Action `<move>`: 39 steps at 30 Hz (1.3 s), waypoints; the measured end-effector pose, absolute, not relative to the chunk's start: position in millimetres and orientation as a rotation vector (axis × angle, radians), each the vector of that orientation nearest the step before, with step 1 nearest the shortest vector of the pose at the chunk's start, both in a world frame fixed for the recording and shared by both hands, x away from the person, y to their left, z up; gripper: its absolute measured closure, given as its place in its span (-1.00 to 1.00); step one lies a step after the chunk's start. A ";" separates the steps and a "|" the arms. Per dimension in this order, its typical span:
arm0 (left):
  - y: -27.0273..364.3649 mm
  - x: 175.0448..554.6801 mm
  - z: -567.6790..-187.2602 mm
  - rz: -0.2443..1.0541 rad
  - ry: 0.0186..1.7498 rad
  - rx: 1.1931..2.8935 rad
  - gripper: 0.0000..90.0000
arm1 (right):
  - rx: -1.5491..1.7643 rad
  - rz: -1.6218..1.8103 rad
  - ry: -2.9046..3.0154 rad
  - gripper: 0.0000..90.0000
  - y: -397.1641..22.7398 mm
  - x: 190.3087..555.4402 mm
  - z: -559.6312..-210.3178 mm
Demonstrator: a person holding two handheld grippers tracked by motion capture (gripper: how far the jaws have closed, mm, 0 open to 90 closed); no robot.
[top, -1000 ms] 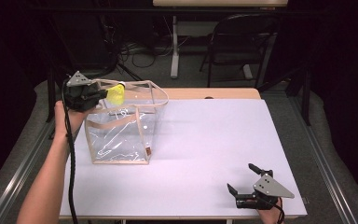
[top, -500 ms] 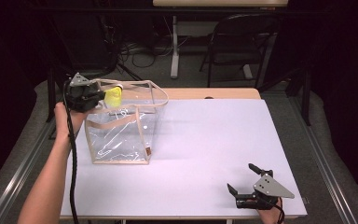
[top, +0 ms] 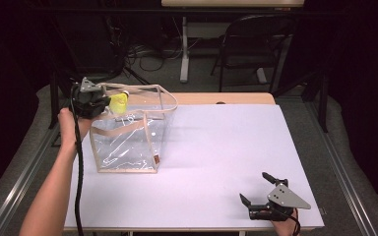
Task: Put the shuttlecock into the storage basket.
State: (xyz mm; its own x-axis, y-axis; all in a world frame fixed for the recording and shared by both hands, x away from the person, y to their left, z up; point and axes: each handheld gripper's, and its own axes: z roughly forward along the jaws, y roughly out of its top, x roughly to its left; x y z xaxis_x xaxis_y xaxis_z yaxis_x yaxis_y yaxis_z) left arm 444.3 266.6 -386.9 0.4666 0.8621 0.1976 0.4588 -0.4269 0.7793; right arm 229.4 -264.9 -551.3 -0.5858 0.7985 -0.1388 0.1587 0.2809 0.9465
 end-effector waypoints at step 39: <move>264.6 408.4 -388.2 0.760 1.023 1.909 -0.74 | 0.855 1.322 1.933 -1.00 -265.9 229.4 -551.8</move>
